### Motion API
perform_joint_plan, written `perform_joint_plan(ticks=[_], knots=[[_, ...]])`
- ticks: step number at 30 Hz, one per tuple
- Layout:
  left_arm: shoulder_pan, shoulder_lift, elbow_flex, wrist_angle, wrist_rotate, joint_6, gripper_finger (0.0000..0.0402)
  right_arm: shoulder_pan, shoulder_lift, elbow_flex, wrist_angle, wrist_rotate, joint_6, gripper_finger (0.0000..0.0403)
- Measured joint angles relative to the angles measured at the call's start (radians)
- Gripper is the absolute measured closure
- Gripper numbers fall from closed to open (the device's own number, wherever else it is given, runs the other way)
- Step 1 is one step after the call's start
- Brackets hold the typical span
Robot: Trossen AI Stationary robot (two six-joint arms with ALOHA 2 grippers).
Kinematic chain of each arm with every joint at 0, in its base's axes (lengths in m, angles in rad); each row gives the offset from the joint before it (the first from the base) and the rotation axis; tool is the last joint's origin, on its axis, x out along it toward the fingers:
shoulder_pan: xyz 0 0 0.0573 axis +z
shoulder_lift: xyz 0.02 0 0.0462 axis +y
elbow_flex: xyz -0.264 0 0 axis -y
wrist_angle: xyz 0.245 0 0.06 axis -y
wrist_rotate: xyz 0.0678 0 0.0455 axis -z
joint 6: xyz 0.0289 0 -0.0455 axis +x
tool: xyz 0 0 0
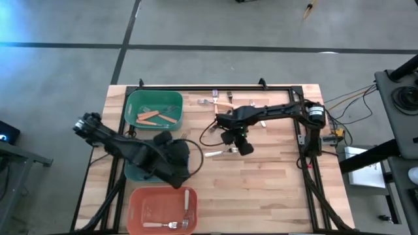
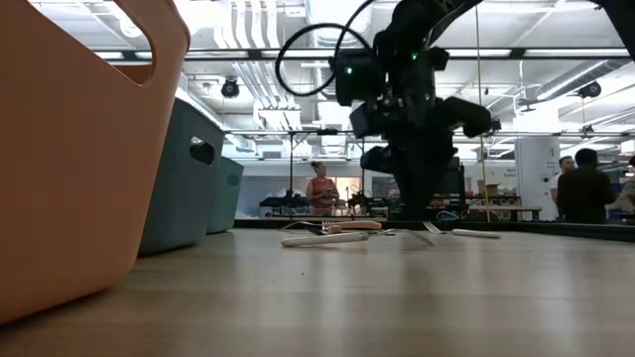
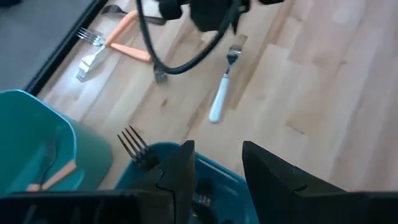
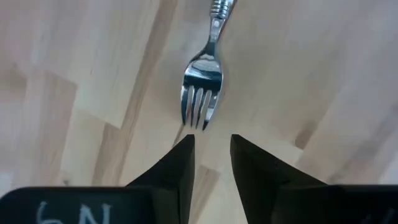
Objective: Sort silverware by color (type)
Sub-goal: Put the white fork into the orange bin
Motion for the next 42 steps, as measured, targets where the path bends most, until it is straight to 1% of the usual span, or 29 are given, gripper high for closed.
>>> perform_joint_plan(ticks=[5, 9, 12, 15, 18, 20, 23, 25, 26, 29, 34, 37, 39, 42], knots=[[0.024, 0.05, 0.003, -0.004, -0.016, 0.021, 0.0283, 0.002, -0.054, -0.015, -0.009, 0.006, 0.042, 0.0311], [0.022, 0.115, 0.003, 0.0, -0.014, 0.103, 0.0283, 0.024, -0.095, -0.061, -0.002, 0.026, 0.102, 0.0313], [0.022, 0.154, 0.003, 0.0, -0.029, 0.157, 0.0283, 0.057, -0.119, -0.107, -0.001, 0.091, 0.162, 0.0314], [0.022, 0.176, 0.003, 0.008, -0.064, 0.169, 0.0283, 0.107, -0.142, -0.154, 0.0, 0.138, 0.225, 0.0314], [0.022, 0.179, 0.003, 0.035, -0.066, 0.187, 0.0283, 0.176, -0.17, -0.196, 0.014, 0.175, 0.313, 0.0314], [0.02, 0.18, 0.001, 0.074, -0.067, 0.226, 0.0283, 0.227, -0.192, -0.222, 0.032, 0.238, 0.378, 0.0314], [0.017, 0.18, -0.006, 0.127, -0.065, 0.319, 0.0283, 0.305, -0.233, -0.27, 0.114, 0.393, 0.429, 0.0314], [0.017, 0.18, -0.015, 0.174, -0.065, 0.375, 0.0283, 0.349, -0.258, -0.31, 0.205, 0.498, 0.445, 0.0314], [0.017, 0.18, -0.021, 0.194, -0.065, 0.402, 0.0283, 0.365, -0.269, -0.33, 0.257, 0.531, 0.454, 0.0314], [0.022, 0.18, -0.048, 0.26, -0.064, 0.453, 0.0283, 0.388, -0.297, -0.387, 0.388, 0.551, 0.526, 0.0314], [0.05, 0.176, -0.122, 0.39, -0.056, 0.481, 0.0284, 0.398, -0.307, -0.467, 0.488, 0.558, 0.601, 0.0312], [0.07, 0.175, -0.155, 0.471, -0.013, 0.484, 0.0289, 0.416, -0.295, -0.501, 0.543, 0.56, 0.628, 0.0313], [0.081, 0.175, -0.165, 0.503, 0.019, 0.497, 0.0295, 0.436, -0.284, -0.519, 0.563, 0.604, 0.612, 0.0315], [0.09, 0.175, -0.173, 0.528, 0.023, 0.508, 0.0304, 0.459, -0.271, -0.526, 0.572, 0.689, 0.589, 0.0316]])
